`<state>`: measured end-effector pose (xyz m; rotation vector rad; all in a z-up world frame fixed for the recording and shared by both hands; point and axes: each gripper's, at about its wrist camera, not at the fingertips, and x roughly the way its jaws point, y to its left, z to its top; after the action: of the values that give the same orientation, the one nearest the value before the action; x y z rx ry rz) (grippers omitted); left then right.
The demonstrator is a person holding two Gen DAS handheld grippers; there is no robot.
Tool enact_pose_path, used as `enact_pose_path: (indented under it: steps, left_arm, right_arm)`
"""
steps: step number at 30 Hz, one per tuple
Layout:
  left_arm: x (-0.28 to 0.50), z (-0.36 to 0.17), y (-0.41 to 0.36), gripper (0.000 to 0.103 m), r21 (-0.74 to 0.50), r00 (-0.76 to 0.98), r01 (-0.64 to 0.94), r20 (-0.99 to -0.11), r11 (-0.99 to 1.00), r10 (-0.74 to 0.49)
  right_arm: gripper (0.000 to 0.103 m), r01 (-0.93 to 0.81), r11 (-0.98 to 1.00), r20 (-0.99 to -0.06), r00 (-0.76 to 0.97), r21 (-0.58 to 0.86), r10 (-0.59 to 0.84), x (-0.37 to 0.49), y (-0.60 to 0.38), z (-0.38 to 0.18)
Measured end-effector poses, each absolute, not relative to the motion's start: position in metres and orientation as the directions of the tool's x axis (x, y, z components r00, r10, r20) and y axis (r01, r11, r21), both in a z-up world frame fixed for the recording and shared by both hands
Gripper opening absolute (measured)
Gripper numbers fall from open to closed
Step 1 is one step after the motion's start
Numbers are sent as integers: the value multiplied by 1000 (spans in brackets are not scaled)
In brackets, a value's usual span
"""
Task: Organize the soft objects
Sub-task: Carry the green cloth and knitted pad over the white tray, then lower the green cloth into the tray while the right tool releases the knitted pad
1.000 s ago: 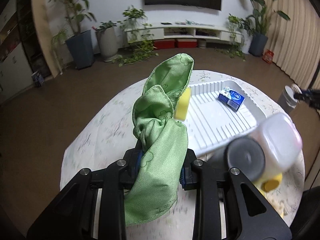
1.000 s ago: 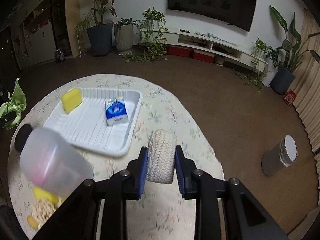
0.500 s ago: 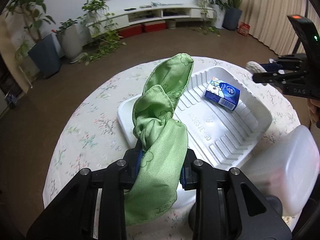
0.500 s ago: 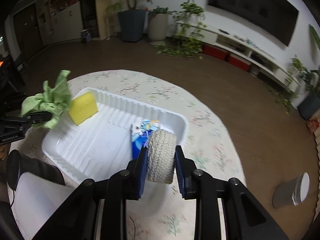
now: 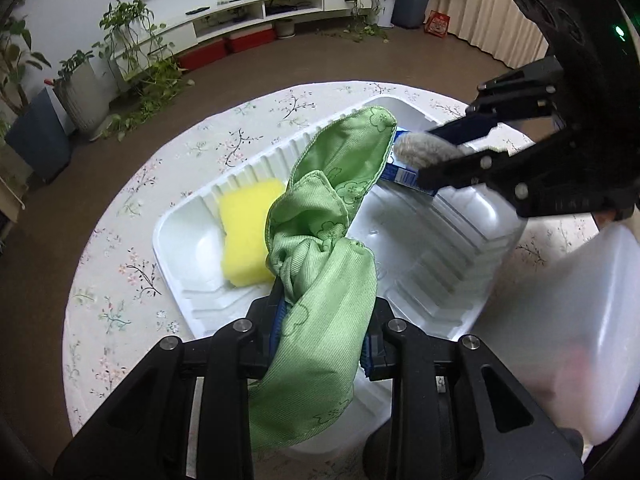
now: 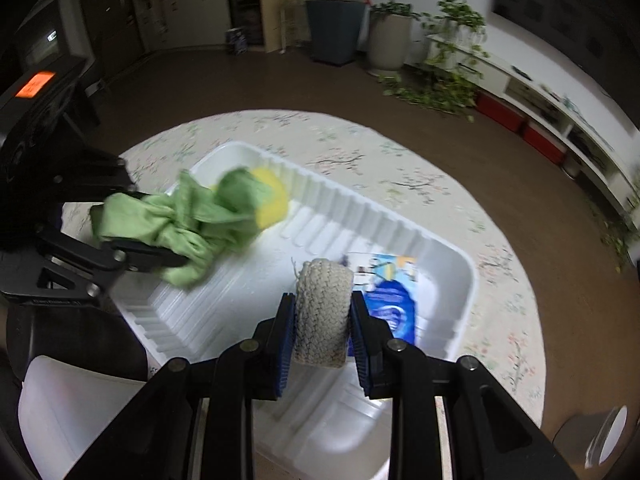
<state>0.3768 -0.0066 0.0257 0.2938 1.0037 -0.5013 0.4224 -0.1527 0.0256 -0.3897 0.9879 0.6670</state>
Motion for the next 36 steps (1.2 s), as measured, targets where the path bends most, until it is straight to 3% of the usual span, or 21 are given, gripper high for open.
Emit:
enact_pose_path:
  steps: [15, 20, 22, 27, 32, 36]
  left_arm:
    - [393, 8, -7, 35, 1, 396, 501, -889, 865, -229]
    - [394, 5, -7, 46, 7, 397, 490, -892, 872, -215]
    - [395, 4, -6, 57, 9, 401, 484, -891, 875, -213]
    - [392, 6, 1, 74, -2, 415, 469, -882, 883, -222]
    - [393, 13, 9, 82, -18, 435, 446, -869, 895, -234]
    - [392, 16, 14, 85, -26, 451, 437, -858, 899, -244]
  right_arm:
    - [29, -718, 696, -897, 313, -9, 311, 425, -137, -3]
    - [31, -707, 707, -898, 321, -16, 301, 432, -136, -8]
    - [31, -699, 714, -897, 327, -18, 297, 433, -137, -10]
    - [62, -700, 714, -892, 322, 2, 318, 430, -137, -8]
    - [72, -702, 712, -877, 346, -6, 334, 426, -137, 1]
    - [73, -695, 719, -867, 362, -7, 341, 424, -141, 7]
